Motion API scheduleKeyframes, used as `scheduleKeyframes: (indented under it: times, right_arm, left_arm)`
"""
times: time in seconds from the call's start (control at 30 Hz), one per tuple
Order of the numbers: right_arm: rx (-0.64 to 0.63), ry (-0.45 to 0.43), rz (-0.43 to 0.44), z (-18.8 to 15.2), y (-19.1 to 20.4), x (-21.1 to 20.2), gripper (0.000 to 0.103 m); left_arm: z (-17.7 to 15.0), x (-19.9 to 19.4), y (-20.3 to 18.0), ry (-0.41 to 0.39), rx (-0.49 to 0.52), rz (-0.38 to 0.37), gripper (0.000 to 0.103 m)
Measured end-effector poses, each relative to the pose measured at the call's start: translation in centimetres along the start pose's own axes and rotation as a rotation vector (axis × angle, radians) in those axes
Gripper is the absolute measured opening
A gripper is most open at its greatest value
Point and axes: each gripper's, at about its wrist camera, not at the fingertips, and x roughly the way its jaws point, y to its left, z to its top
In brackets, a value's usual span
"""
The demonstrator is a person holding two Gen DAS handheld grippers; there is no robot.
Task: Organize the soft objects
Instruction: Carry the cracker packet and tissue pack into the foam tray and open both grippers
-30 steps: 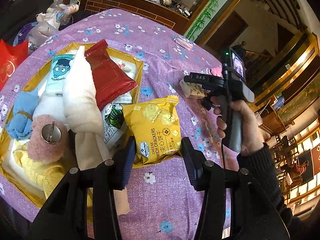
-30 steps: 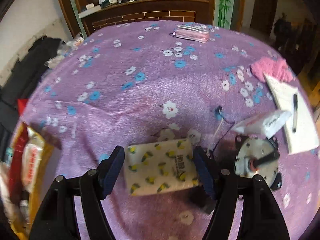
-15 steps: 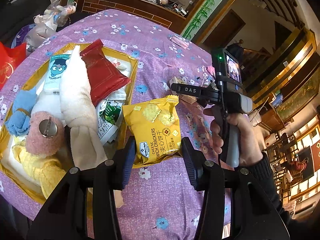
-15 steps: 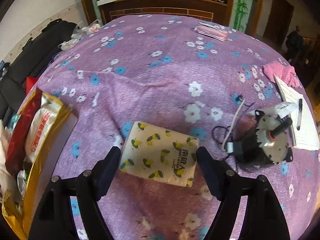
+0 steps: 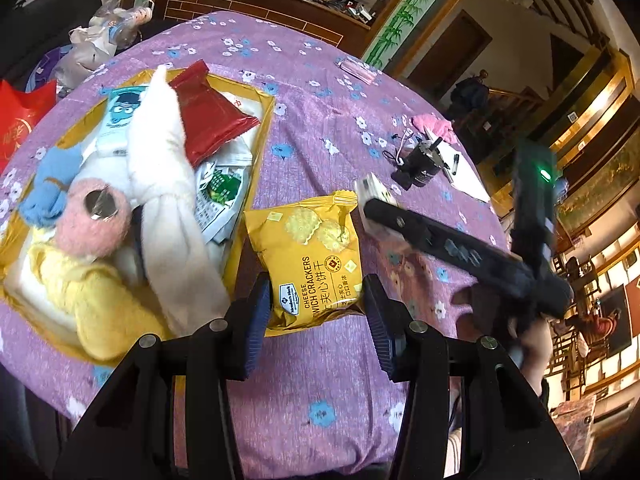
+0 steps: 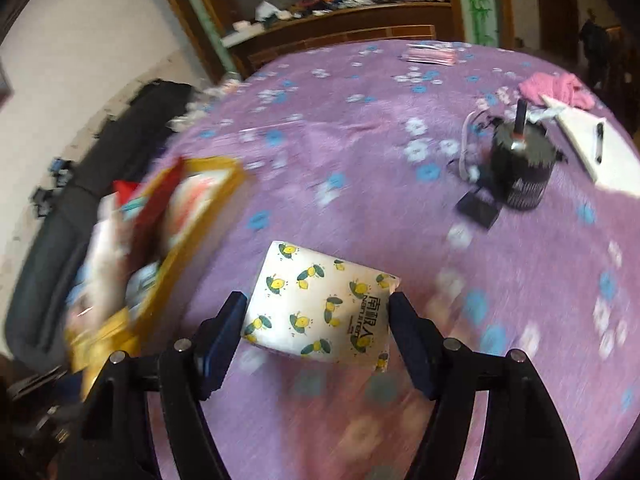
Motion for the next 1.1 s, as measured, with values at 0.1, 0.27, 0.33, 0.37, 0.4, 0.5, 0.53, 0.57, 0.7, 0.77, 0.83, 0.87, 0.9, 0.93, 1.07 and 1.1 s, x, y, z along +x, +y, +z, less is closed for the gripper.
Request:
scheduleKeyframes:
  times: [0.1, 0.27, 0.33, 0.37, 0.4, 0.5, 0.53, 0.57, 0.7, 0.77, 0.83, 0.87, 0.9, 0.93, 1.07, 1.1]
  right_arm:
    - [-0.029, -0.029, 0.051, -1.1, 1.8, -1.9, 0.072]
    - [-0.082, -0.081, 0.133, -1.0, 4.9, -4.5, 0.072]
    - [-0.100, -0.100, 0.145, -0.7, 6.0, -5.1, 0.072]
    - [-0.109, -0.106, 0.150, -0.4, 6.5, -5.2, 0.072]
    - [-0.118, -0.109, 0.159, 0.0, 7.0, -5.1, 0.072]
    - [-0.128, -0.108, 0.157, 0.9, 7.9, -4.4, 0.072]
    - [-0.128, -0.103, 0.158, 1.4, 8.1, -3.9, 0.072]
    - [-0.129, -0.100, 0.159, 1.6, 8.2, -3.6, 0.072]
    - [-0.129, -0.068, 0.148, 3.6, 8.8, -1.2, 0.072]
    - [-0.110, -0.044, 0.173, 4.6, 9.0, 0.0, 0.072]
    - [-0.100, -0.020, 0.189, 5.8, 9.3, 1.5, 0.072]
    - [-0.094, -0.005, 0.196, 6.5, 9.6, 2.4, 0.072]
    - [-0.090, 0.004, 0.201, 7.0, 9.8, 3.0, 0.072]
    - [-0.083, 0.015, 0.206, 7.5, 10.0, 3.6, 0.072]
    - [-0.060, 0.038, 0.201, 9.3, 10.8, 6.1, 0.072]
    - [-0.050, 0.044, 0.198, 9.6, 10.9, 6.7, 0.072]
  left_arm:
    - [-0.4, -1.7, 0.5, -0.025, -0.005, 0.004, 0.045]
    - [0.2, -5.4, 2.4, -0.078, -0.048, 0.016, 0.045]
    - [0.7, -6.6, 3.4, -0.107, -0.060, 0.040, 0.045]
    - [1.0, -7.1, 3.9, -0.119, -0.066, 0.057, 0.046]
    - [1.2, -7.3, 4.4, -0.126, -0.071, 0.068, 0.046]
    - [2.1, -8.0, 6.3, -0.146, -0.093, 0.105, 0.045]
    - [2.4, -8.0, 7.0, -0.149, -0.099, 0.120, 0.045]
    - [2.6, -8.0, 7.5, -0.150, -0.106, 0.128, 0.046]
    - [3.5, -7.4, 9.7, -0.142, -0.128, 0.142, 0.046]
    - [3.9, -6.7, 10.6, -0.128, -0.129, 0.137, 0.046]
    - [4.1, -6.2, 11.1, -0.114, -0.132, 0.134, 0.046]
    - [4.2, -5.8, 11.4, -0.106, -0.130, 0.131, 0.046]
    - [4.5, -5.4, 11.6, -0.098, -0.126, 0.128, 0.046]
    - [4.7, -5.3, 11.7, -0.095, -0.124, 0.125, 0.046]
    - [5.7, -4.2, 12.4, -0.081, -0.110, 0.129, 0.046]
    - [5.9, -4.0, 12.6, -0.079, -0.111, 0.128, 0.046]
